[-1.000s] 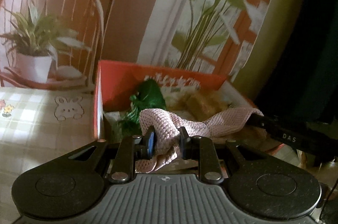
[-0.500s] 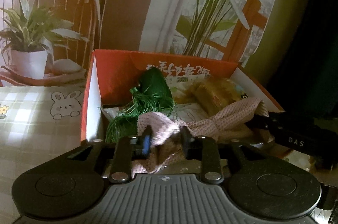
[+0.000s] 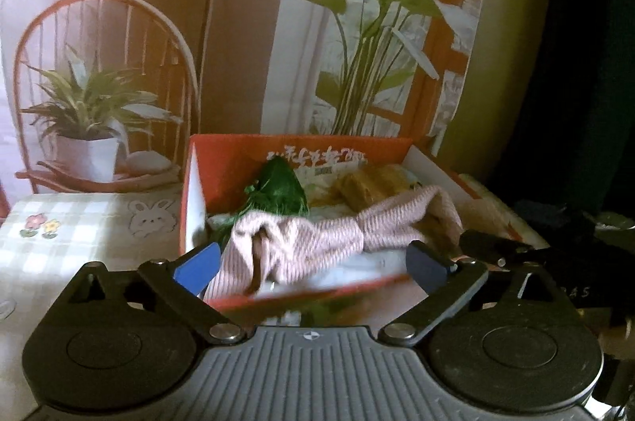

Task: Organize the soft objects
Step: 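Lower the pink cloth into the box and open both grippers, then move both grippers down and close them on the black eye mask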

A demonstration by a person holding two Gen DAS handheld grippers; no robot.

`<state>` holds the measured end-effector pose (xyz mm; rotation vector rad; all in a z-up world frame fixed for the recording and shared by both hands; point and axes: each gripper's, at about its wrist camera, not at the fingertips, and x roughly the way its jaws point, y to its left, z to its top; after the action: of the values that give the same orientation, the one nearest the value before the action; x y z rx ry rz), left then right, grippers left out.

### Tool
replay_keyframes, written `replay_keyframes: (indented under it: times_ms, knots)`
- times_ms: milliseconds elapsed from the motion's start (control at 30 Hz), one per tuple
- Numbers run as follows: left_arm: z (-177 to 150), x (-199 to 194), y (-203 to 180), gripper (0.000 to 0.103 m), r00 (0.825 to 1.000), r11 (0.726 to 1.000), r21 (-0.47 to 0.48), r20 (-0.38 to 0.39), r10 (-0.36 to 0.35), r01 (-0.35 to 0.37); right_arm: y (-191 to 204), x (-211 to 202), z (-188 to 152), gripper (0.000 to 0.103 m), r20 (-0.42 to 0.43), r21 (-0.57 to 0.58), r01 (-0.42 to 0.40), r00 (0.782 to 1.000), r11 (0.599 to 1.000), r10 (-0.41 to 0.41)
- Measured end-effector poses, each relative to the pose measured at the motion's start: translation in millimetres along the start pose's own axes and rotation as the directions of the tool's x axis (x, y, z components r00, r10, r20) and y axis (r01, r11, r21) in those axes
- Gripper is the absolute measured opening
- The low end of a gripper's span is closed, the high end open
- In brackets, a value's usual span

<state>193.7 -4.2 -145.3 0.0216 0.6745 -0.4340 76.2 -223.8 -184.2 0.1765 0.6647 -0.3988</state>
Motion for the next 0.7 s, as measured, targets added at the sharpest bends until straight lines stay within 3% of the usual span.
replay_keyframes:
  times_ms: [167, 433, 700]
  knots:
    - [-20, -21, -8, 0.103, 0.998, 0.998, 0.011, -0.033, 0.062, -0.062, 8, -27, -16, 0.103, 0.007, 0.007, 0.007, 1.0, 1.0, -0.007]
    - [-56, -41, -9, 0.103, 0.993, 0.996, -0.013, -0.085, 0.086, -0.088, 9, -61, -53, 0.103, -0.036, 0.057, 0.009, 0.999, 0.998, -0.007]
    - [-90, -38, -11, 0.103, 0.984, 0.994, -0.027, -0.147, 0.097, -0.102, 4, -80, -103, 0.103, -0.138, 0.108, 0.036, 0.99, 0.994, -0.021]
